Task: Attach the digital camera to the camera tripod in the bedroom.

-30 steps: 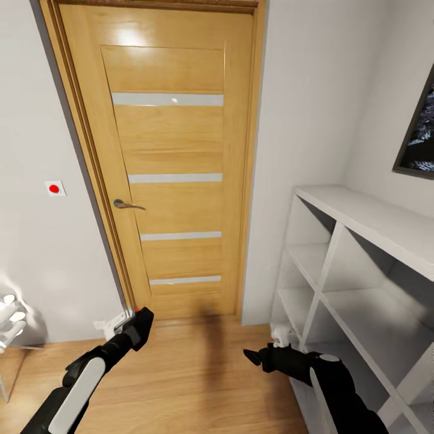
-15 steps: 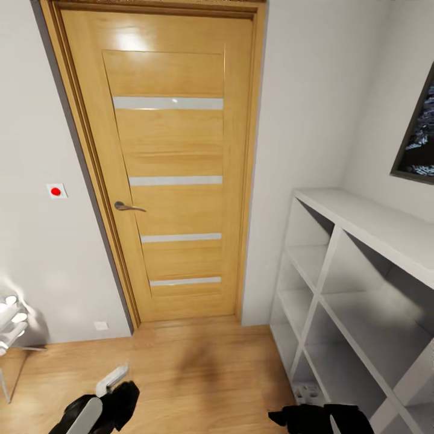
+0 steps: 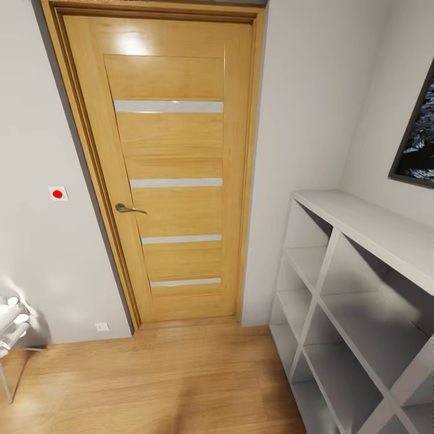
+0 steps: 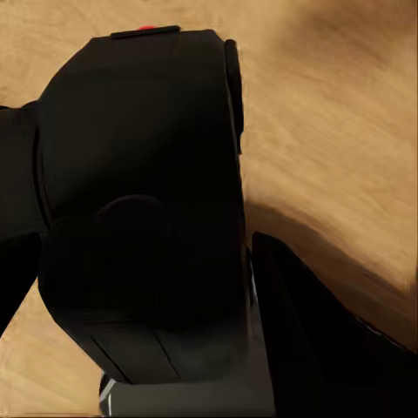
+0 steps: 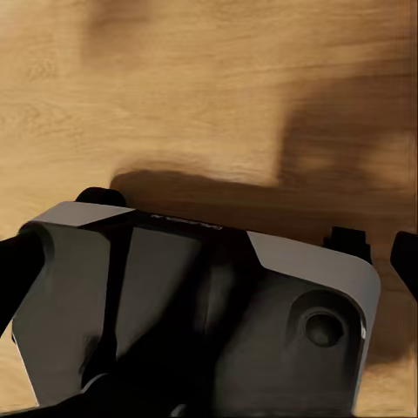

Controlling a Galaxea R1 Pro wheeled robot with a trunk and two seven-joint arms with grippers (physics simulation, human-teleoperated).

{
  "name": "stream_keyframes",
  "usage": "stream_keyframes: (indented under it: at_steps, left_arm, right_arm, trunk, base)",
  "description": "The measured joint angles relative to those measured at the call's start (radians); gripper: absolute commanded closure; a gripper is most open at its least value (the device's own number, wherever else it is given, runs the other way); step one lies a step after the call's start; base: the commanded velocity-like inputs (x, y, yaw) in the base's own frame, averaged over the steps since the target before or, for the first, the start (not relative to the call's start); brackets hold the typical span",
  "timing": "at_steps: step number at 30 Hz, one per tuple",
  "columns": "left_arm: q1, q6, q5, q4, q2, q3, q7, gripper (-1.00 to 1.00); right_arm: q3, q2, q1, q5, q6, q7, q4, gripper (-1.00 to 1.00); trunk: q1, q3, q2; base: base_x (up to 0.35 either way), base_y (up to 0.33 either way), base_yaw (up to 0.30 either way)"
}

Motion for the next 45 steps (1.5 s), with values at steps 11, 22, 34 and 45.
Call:
stream_keyframes:
  at_steps: [11,22,34,45]
  left_arm:
    - [0.003,-0.131,0.004,0.272,-0.063,-0.095,-0.058,1.0]
    - [0.043,-0.171,0.014,0.299,-0.059,-0.097,-0.076,1.0]
    - [0.048,-0.177,0.017,0.301,-0.061,-0.097,-0.077,1.0]
    - [0.081,-0.184,0.015,0.301,-0.063,-0.097,-0.077,1.0]
  right_arm:
    - [0.002,0.001,0.001,0.024,-0.236,-0.125,0.371,-1.0]
    - [0.001,0.004,0.001,0.023,-0.271,-0.238,0.401,-1.0]
    - [0.001,0.001,0.001,0.021,-0.283,-0.268,0.413,-1.0]
    - [0.001,0.001,0.001,0.022,-0.316,-0.268,0.414,-1.0]
  trunk:
    - [-0.042,0.035,0.077]
    - [-0.084,0.069,0.154]
    - [-0.131,0.107,0.239]
    - [-0.158,0.13,0.289]
  base:
    - [0.0,0.0,0.0]
    - [0.0,0.0,0.0]
    - [0.0,0.0,0.0]
    - [0.0,0.0,0.0]
